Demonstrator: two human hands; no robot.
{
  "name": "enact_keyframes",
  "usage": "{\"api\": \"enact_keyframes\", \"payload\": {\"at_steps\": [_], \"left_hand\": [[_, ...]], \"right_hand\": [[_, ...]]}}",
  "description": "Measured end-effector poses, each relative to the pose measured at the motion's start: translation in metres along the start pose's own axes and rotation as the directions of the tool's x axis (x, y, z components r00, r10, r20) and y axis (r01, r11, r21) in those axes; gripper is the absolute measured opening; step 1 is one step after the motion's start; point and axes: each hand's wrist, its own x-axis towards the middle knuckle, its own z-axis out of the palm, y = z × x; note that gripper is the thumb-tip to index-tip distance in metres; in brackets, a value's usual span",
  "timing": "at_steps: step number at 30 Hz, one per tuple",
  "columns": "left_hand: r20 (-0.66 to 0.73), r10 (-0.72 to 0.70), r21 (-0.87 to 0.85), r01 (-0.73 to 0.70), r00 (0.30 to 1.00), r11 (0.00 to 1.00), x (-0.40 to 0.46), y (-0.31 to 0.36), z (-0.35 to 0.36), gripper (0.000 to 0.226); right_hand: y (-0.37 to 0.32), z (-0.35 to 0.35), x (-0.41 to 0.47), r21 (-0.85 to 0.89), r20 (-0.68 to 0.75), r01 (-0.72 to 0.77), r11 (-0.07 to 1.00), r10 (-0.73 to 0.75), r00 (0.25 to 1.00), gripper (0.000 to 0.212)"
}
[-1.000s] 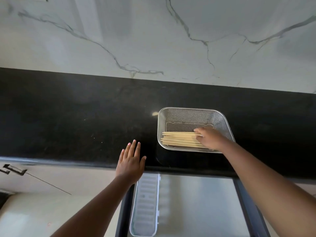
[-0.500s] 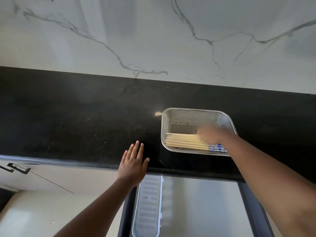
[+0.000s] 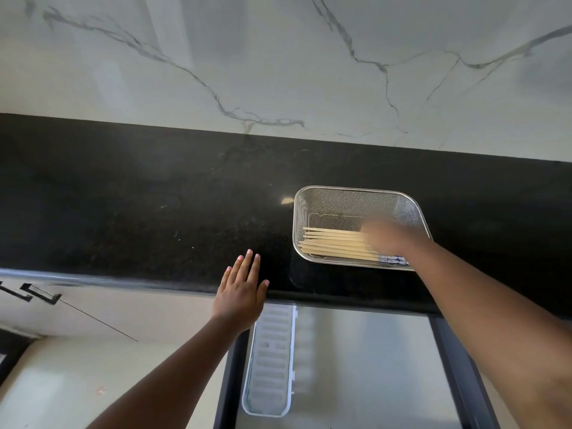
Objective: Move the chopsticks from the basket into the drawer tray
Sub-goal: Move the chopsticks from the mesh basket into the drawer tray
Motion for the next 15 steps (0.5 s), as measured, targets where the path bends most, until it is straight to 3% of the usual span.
{"api": "enact_keyframes", "payload": {"at_steps": [9, 15], "left_hand": [[0.043, 0.008, 0.014, -0.008, 0.999, 1.0, -0.005, -0.009, -0.006, 0.062], [0.021, 0.017, -0.004, -0.017, 1.0, 1.0, -0.022, -0.015, -0.005, 0.061]], "right_hand": [[-0.003, -0.011, -0.02, 0.025, -0.104, -0.054, 0.998, 0.057, 0.993, 0.025], [-0.018, -0.029, -0.045, 0.168, -0.164, -0.006, 0.986, 0.034, 0.986, 0.014]]}}
